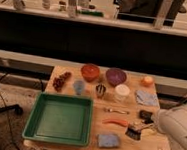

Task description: Place brush in metal cup

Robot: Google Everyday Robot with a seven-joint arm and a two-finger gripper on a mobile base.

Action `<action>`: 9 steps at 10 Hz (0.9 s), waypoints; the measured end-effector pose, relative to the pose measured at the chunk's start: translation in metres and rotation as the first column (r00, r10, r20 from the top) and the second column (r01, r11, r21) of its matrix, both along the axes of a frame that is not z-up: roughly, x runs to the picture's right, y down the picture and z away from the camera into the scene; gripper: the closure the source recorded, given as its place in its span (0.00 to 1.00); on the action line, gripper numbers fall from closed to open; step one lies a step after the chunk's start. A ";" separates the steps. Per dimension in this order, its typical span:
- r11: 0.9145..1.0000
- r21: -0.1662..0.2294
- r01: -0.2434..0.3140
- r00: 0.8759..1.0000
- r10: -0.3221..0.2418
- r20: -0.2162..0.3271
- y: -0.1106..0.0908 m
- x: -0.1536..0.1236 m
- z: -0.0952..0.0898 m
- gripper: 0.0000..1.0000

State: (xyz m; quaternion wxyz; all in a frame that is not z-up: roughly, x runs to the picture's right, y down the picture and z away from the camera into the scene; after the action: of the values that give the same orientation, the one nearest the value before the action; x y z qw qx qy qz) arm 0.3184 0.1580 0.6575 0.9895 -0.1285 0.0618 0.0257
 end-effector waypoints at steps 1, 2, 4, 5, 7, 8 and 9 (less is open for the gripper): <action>1.000 0.008 0.010 1.000 -0.011 0.004 -0.007 -0.004 0.002 1.00; 1.000 0.014 0.017 1.000 -0.017 0.006 -0.014 -0.006 0.003 1.00; 0.999 0.021 0.027 1.000 -0.028 0.014 -0.022 -0.012 0.007 1.00; 0.999 0.027 0.035 0.999 -0.036 0.019 -0.027 -0.016 0.008 1.00; 0.998 0.037 0.053 0.998 -0.054 0.027 -0.037 -0.026 0.009 1.00; 0.997 0.041 0.058 0.998 -0.060 0.029 -0.041 -0.029 0.009 1.00; 0.997 0.042 0.062 0.997 -0.064 0.031 -0.043 -0.032 0.010 1.00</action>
State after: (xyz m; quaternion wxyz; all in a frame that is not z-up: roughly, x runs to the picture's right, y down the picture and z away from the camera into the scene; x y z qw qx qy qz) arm 0.2862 0.1151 0.6677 0.9931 -0.1063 0.0492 -0.0064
